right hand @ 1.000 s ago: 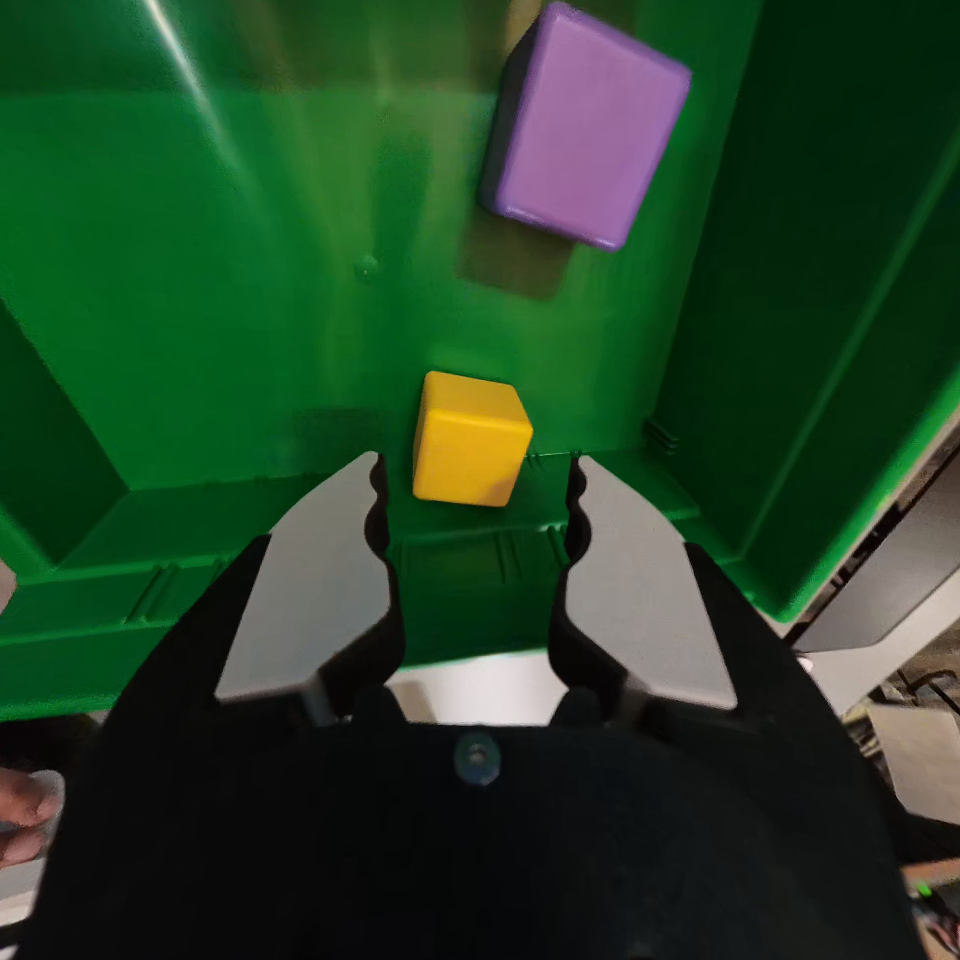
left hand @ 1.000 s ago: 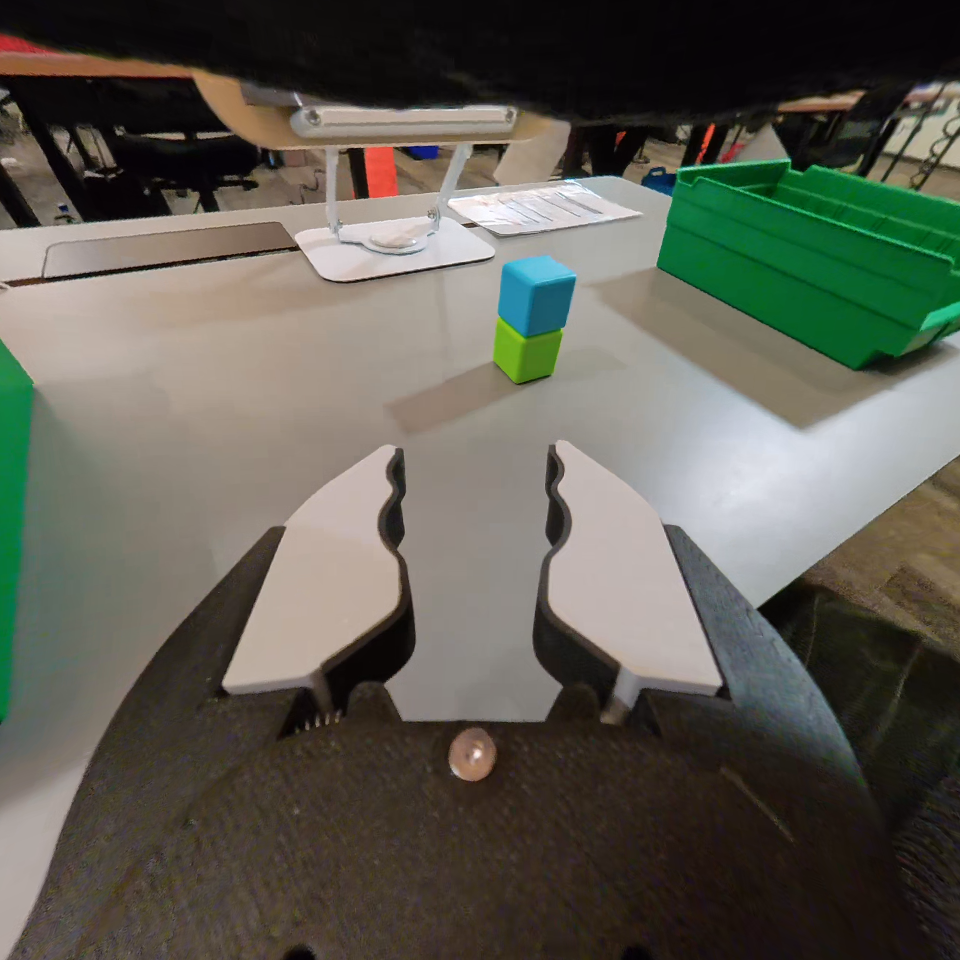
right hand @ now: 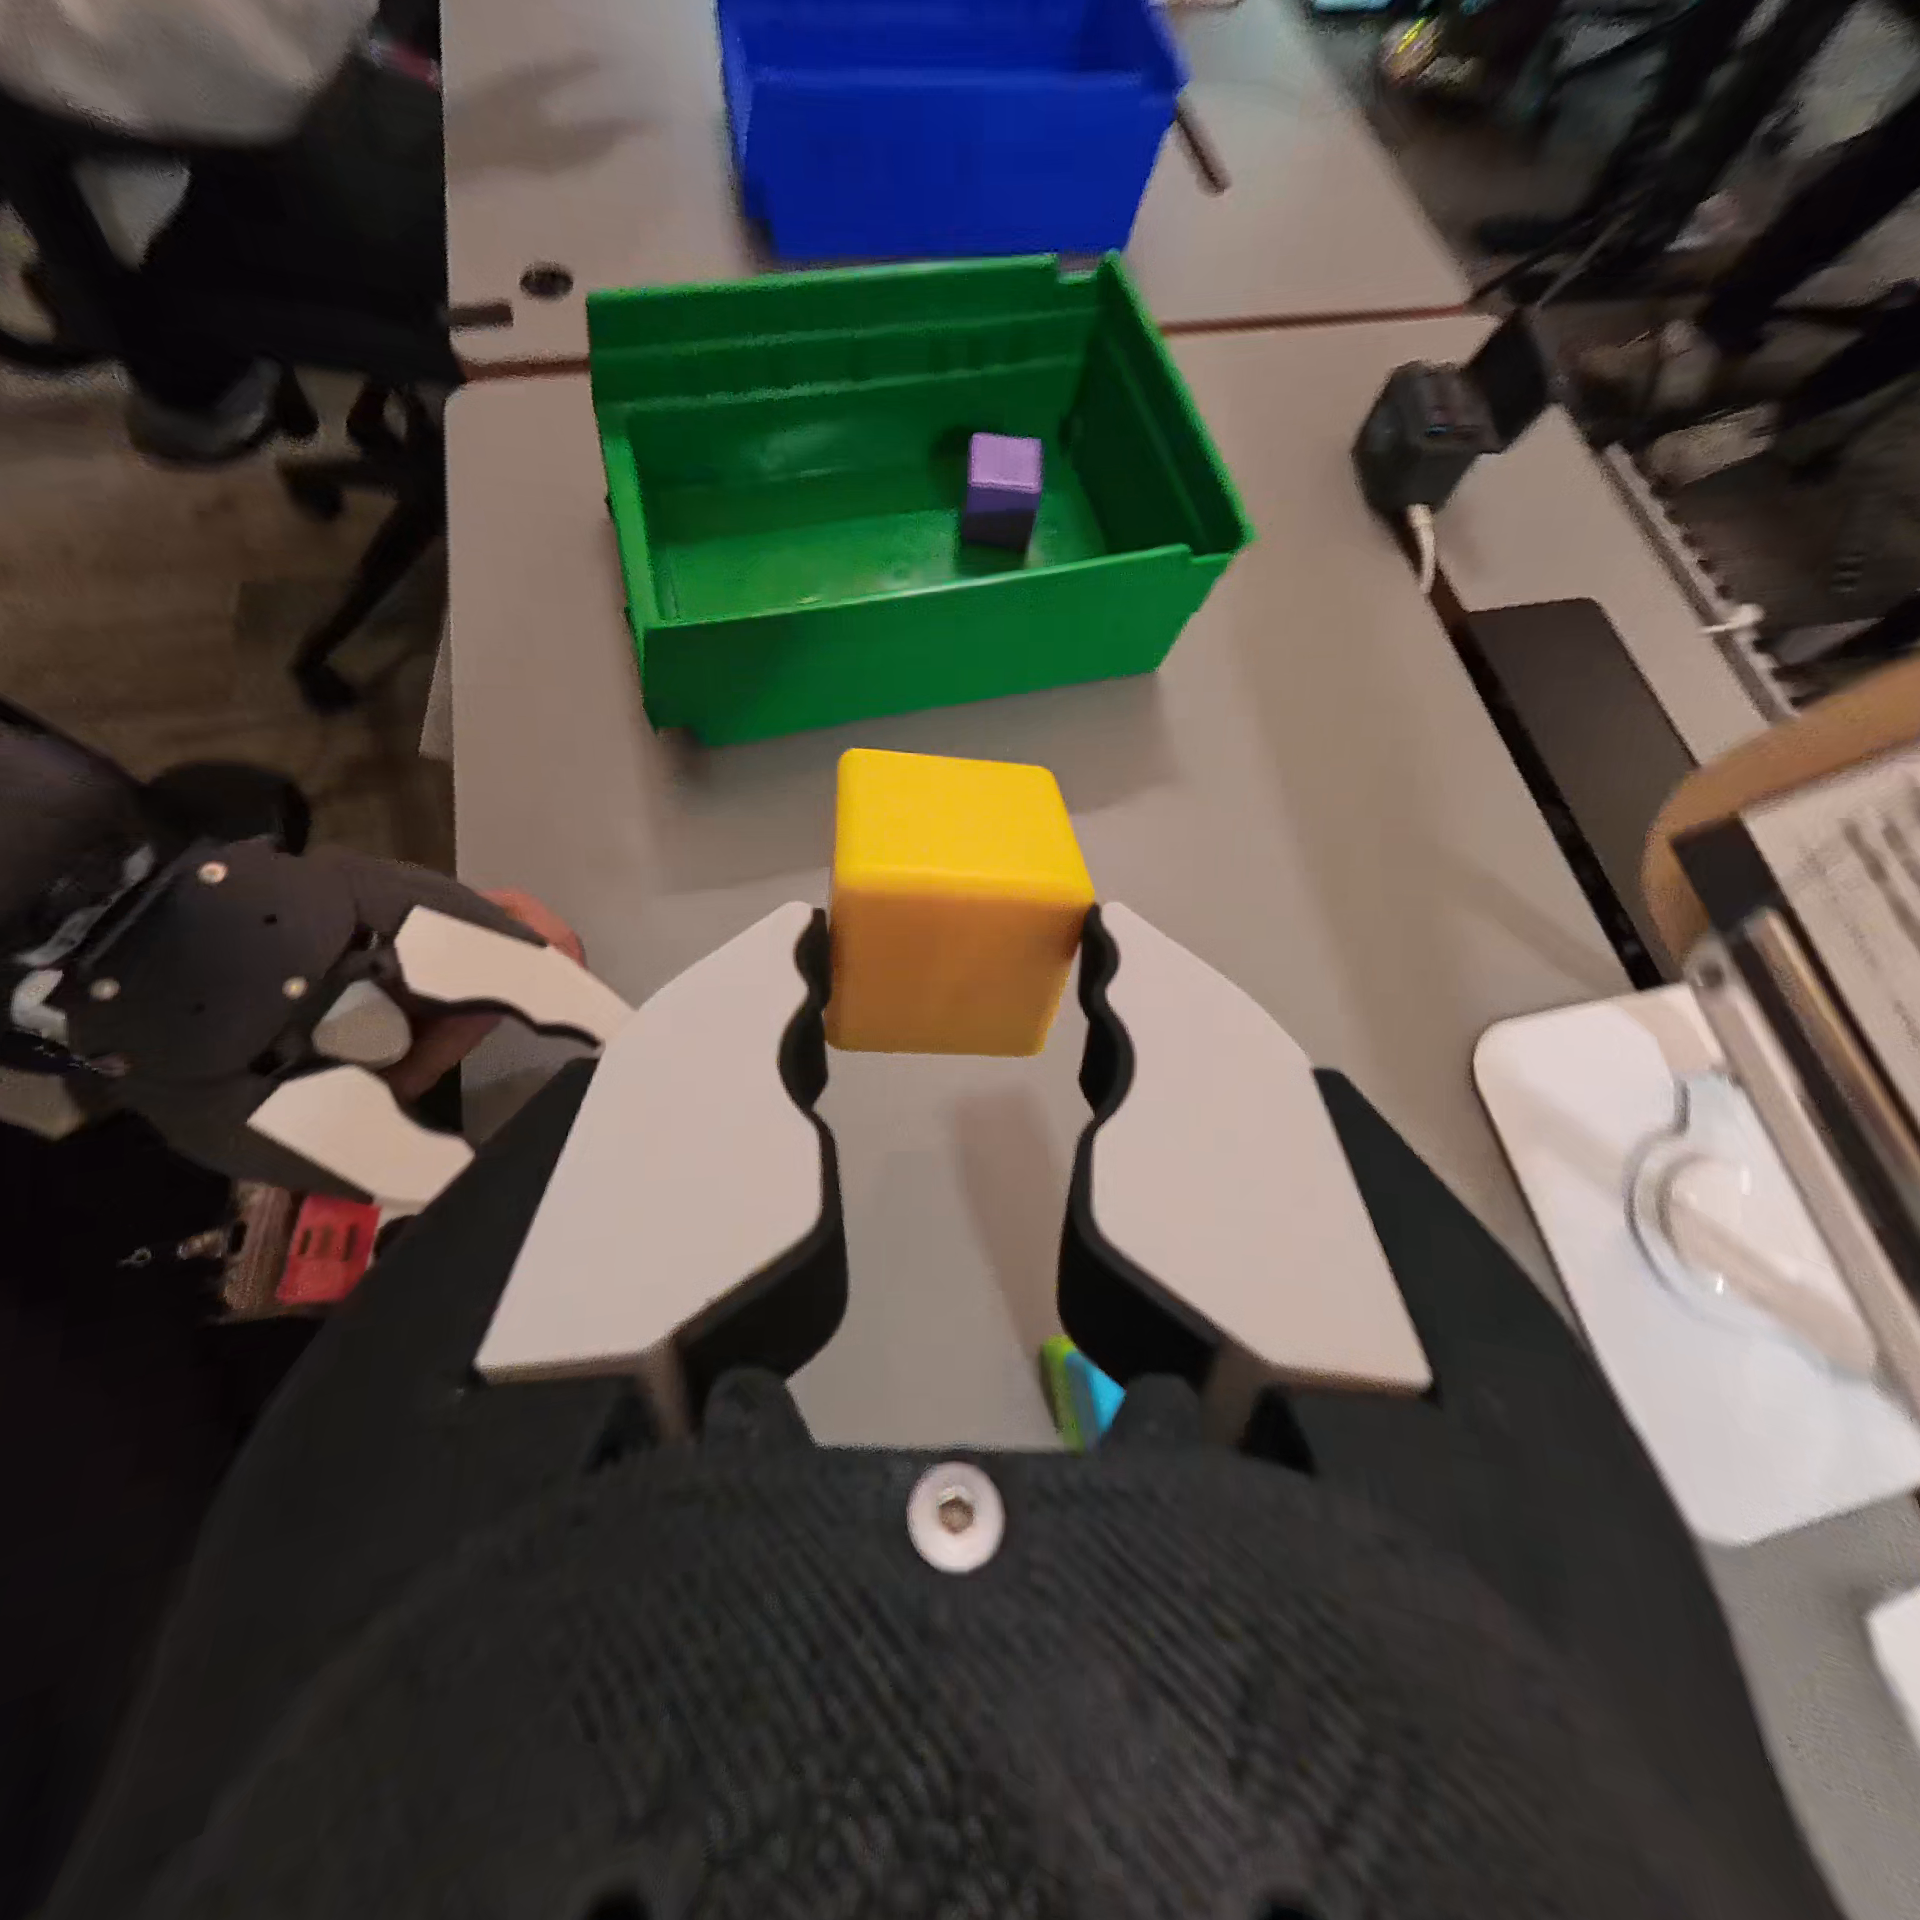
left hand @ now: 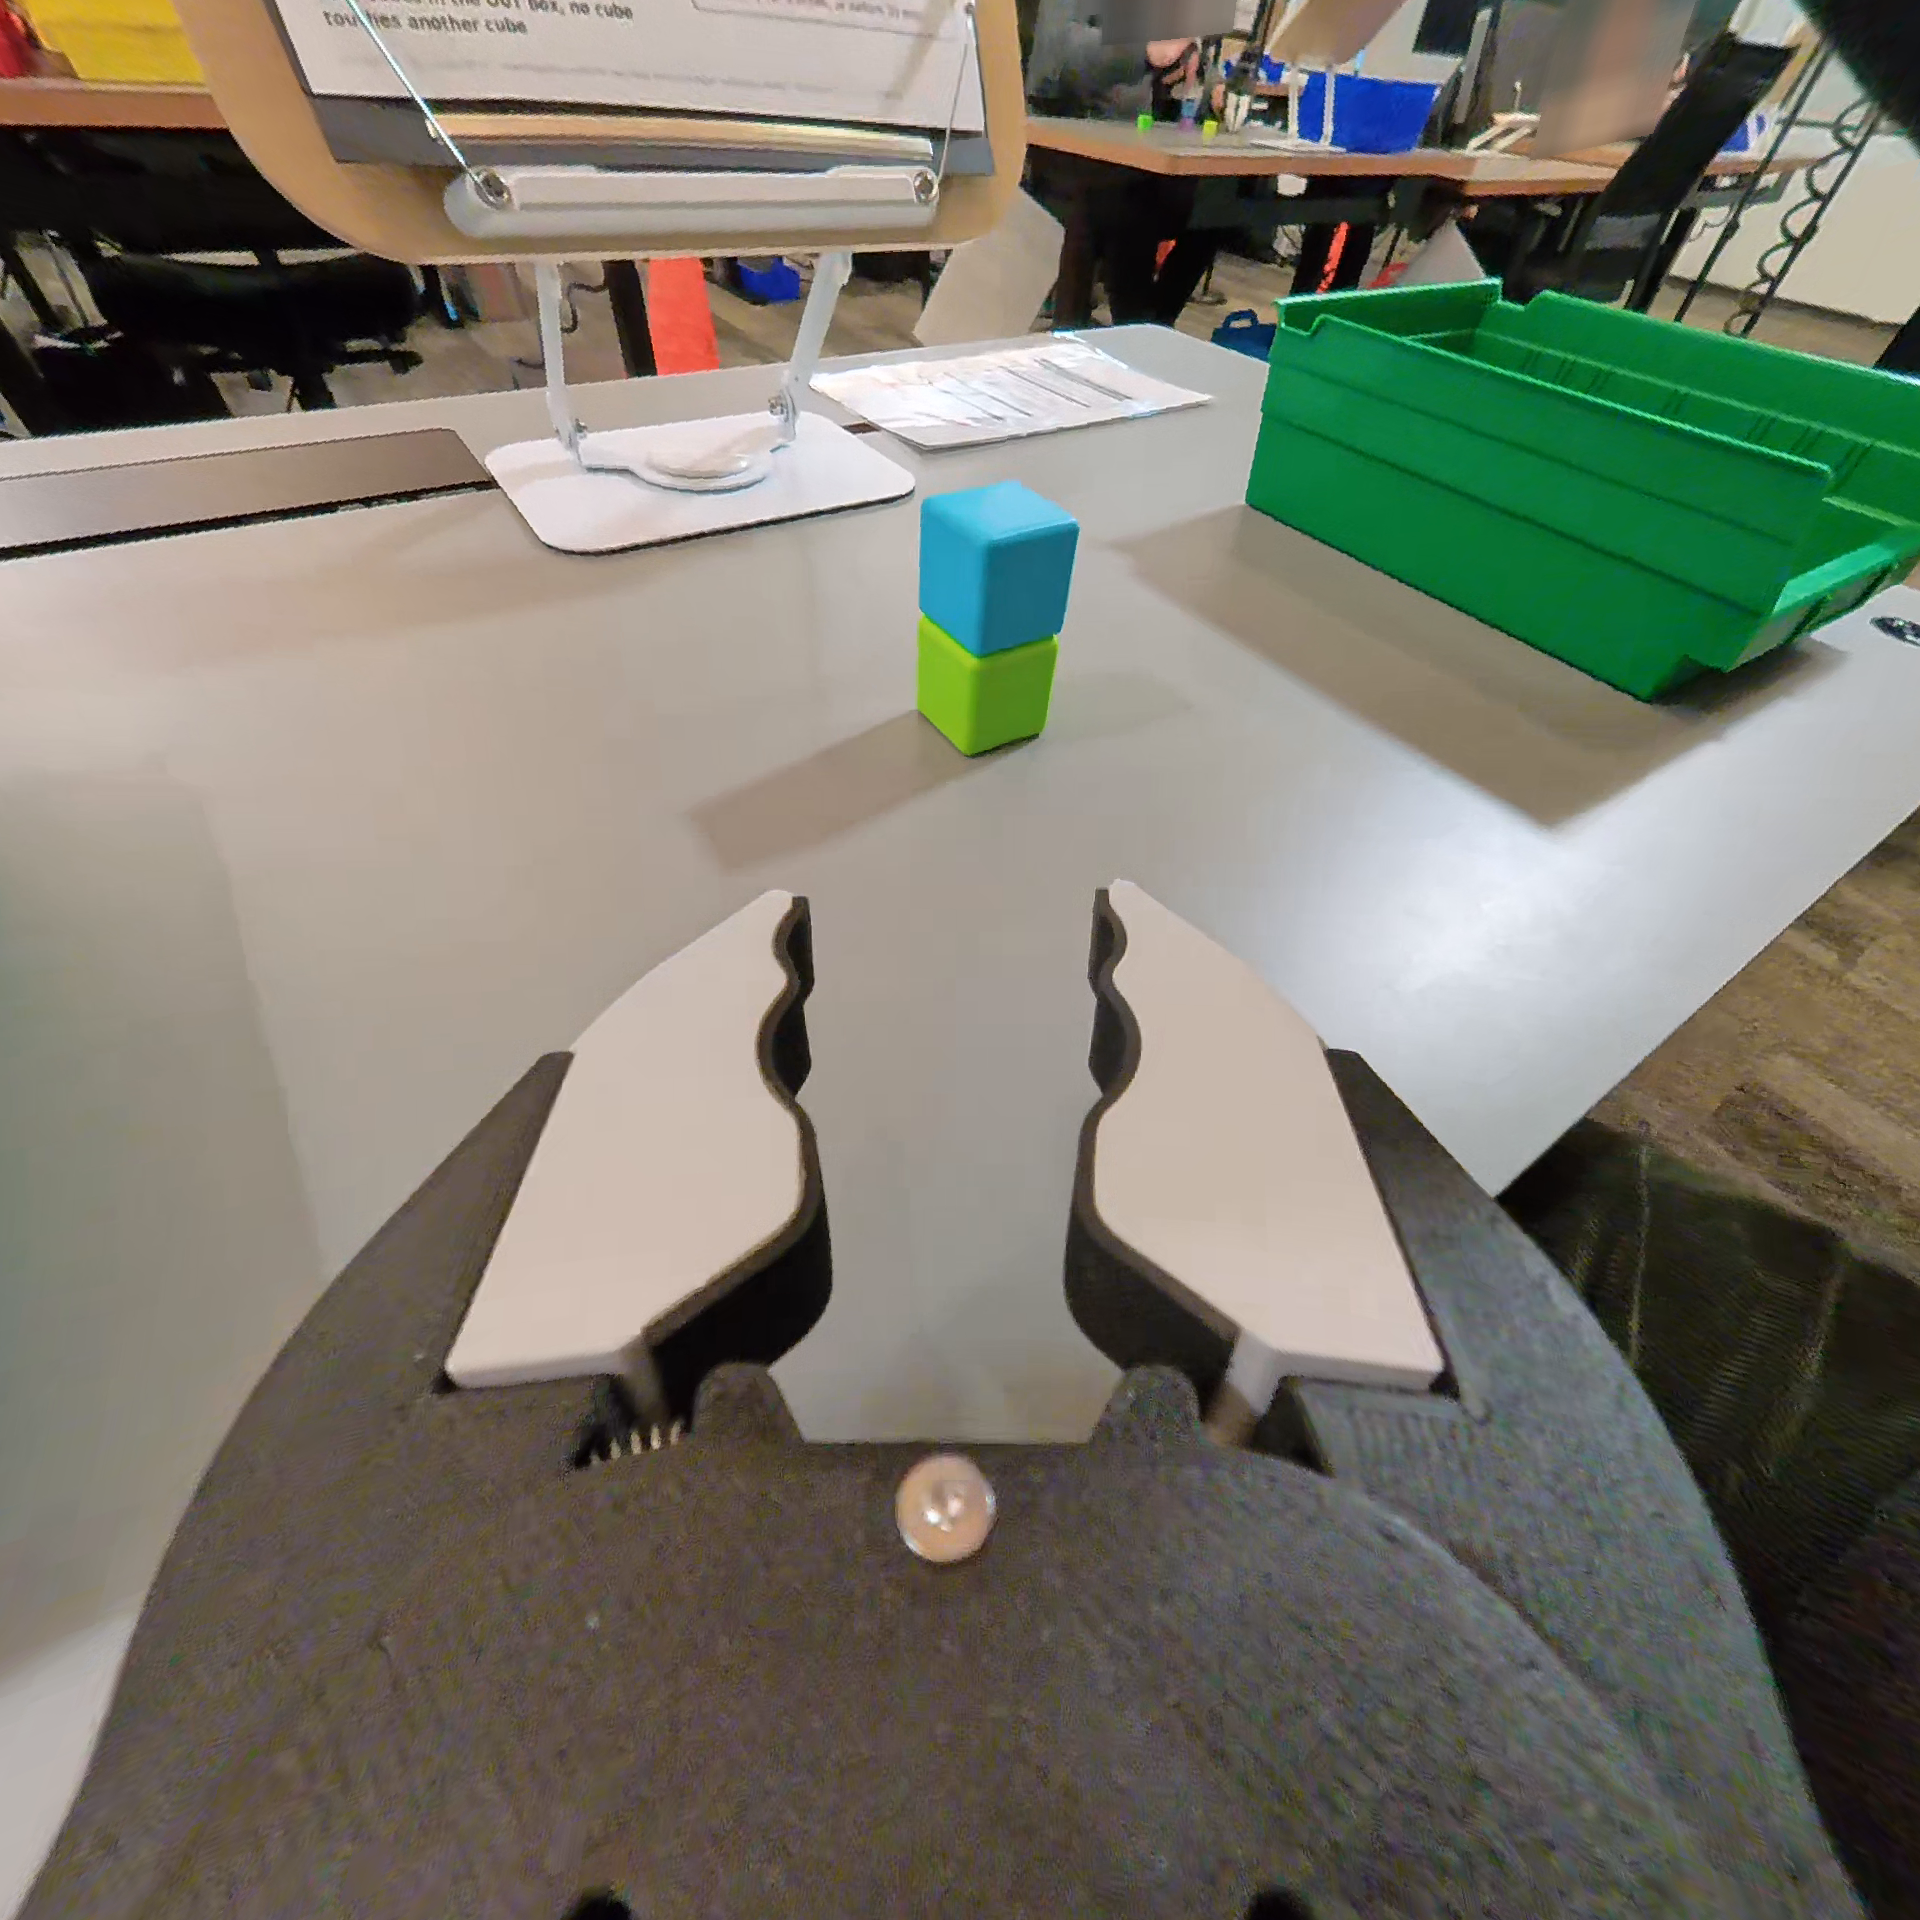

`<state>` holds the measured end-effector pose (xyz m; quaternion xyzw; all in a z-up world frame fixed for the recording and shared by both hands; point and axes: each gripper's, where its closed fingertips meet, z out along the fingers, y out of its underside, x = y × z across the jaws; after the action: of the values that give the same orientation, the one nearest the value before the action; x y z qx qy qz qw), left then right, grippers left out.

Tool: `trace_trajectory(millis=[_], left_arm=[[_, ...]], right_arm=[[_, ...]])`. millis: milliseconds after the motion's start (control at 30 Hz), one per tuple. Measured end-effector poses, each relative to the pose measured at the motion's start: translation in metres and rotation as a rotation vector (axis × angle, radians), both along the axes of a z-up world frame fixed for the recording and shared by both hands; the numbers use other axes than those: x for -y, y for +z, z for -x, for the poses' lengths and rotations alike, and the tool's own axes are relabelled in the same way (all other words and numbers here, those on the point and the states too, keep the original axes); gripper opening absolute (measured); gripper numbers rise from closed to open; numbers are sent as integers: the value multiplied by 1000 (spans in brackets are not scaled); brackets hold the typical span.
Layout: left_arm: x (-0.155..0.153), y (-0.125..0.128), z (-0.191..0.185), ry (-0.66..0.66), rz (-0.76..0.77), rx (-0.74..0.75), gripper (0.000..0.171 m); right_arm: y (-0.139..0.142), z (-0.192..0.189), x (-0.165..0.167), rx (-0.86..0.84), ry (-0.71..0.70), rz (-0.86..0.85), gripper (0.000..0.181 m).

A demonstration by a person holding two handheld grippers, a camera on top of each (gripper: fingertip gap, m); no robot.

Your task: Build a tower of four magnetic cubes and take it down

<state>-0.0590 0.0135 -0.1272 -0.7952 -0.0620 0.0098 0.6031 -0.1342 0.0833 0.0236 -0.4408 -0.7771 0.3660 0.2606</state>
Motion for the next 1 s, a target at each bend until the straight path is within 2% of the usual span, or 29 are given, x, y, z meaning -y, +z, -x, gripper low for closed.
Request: trace_trajectory(millis=[67,167,200,300,367,467,600,700,767,833,933,1000], left_arm=[[-5,6,0,15,-35,64,53],[-17,43,-7,34,-198,387,53],[-23,55,-10,27,-242,441,53],[-49,63,-8,54,-256,398,53],[-65,56,-11,15,-214,333,53],[-69,42,-5,15,-170,202,53],[-88,43,20,59,-196,74,51],[-108,45,47,94,-214,107,50],[-118,56,87,176,-213,34,49],[-128,70,118,225,-221,33,49],[-143,81,124,195,-267,160,50],[-144,71,110,169,-278,213,49]], right_arm=[[-3,-30,-18,-82,-73,37,47],[-14,-61,-43,-188,-182,65,47],[-17,-68,-51,-221,-214,87,47],[-25,-82,-70,-282,-271,192,47],[-32,-93,-86,-299,-308,206,47],[-47,-113,-103,-308,-357,219,47],[-66,-124,-117,-261,-447,210,47],[-71,-121,-121,-272,-446,154,47],[-71,-119,-125,-283,-437,145,47],[-68,-118,-127,-309,-408,168,47],[-69,-119,-124,-367,-320,247,47],[-68,-124,-120,-440,-244,338,47]])
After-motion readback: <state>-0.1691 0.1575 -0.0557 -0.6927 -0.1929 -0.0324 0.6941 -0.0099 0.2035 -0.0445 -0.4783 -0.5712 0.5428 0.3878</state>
